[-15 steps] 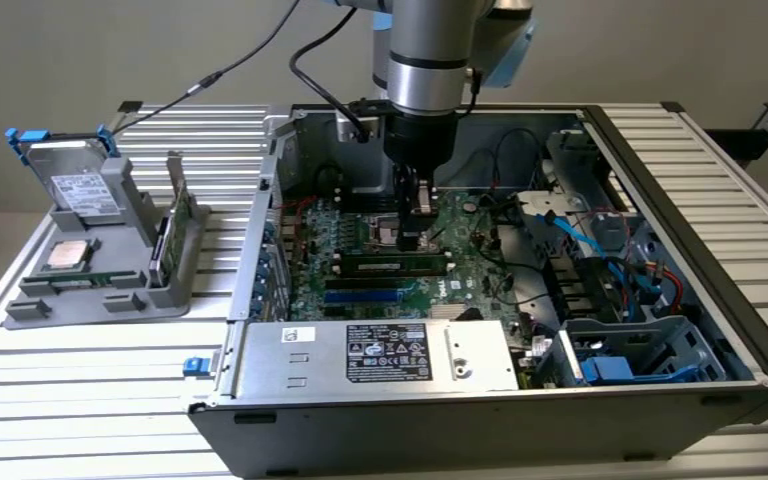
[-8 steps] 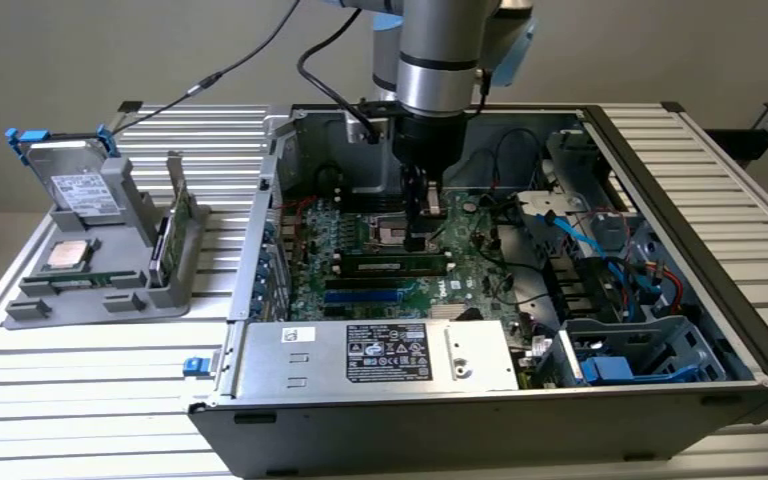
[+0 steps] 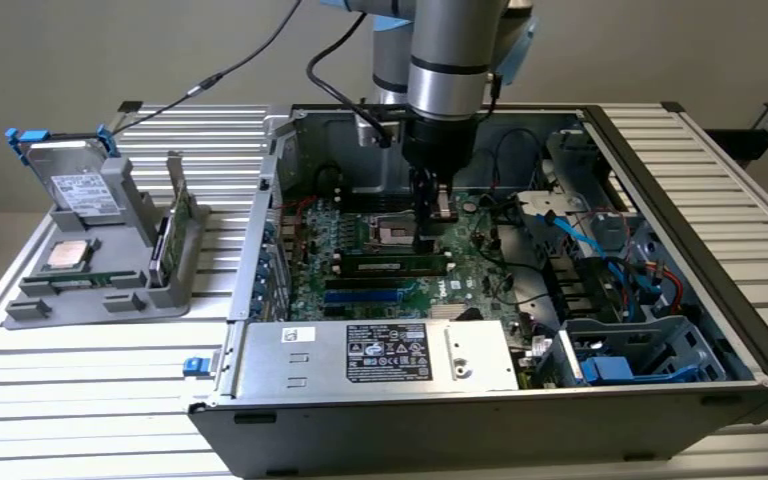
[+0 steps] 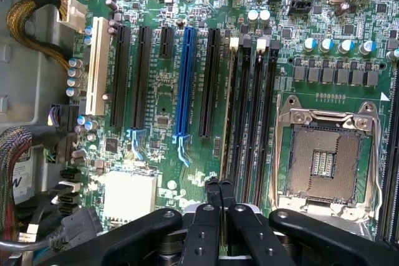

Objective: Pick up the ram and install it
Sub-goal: 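Press down the ram until it locks into place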

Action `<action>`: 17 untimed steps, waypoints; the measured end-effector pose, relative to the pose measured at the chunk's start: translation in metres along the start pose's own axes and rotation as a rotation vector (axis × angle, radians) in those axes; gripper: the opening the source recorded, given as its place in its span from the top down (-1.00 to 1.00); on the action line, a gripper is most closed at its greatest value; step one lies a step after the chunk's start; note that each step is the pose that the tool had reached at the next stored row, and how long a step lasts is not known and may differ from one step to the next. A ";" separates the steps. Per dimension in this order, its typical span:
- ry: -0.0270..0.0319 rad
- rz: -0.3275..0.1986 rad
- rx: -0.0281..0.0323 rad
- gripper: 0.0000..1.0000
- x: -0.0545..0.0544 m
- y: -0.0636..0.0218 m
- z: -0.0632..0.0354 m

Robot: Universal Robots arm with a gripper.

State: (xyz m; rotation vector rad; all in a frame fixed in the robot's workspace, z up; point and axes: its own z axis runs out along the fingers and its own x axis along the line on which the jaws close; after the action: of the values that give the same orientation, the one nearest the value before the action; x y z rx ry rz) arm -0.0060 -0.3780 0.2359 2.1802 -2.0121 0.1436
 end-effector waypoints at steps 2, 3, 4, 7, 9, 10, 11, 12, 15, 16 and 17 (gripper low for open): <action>-0.0002 0.000 0.0000 0.80 -0.001 -0.0002 0.0027; -0.0001 0.001 0.0000 0.80 -0.001 -0.0003 0.0040; -0.0001 0.001 -0.0001 0.80 -0.001 -0.0004 0.0052; -0.0003 0.002 -0.0003 0.80 -0.002 -0.0006 0.0086; 0.0004 0.003 -0.0007 0.80 -0.002 -0.0007 0.0105; 0.0008 0.003 -0.0009 0.80 -0.002 -0.0007 0.0113; 0.0002 0.003 -0.0006 0.80 -0.002 -0.0008 0.0123; 0.0003 0.003 -0.0009 0.80 -0.002 -0.0008 0.0130; -0.0003 0.004 -0.0007 0.80 -0.003 -0.0009 0.0136; -0.0003 0.004 -0.0007 0.80 -0.003 -0.0009 0.0136; -0.0011 0.004 -0.0002 0.80 -0.003 -0.0007 0.0128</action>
State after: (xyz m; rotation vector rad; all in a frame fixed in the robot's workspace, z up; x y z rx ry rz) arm -0.0061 -0.3779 0.2228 2.1768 -2.0170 0.1428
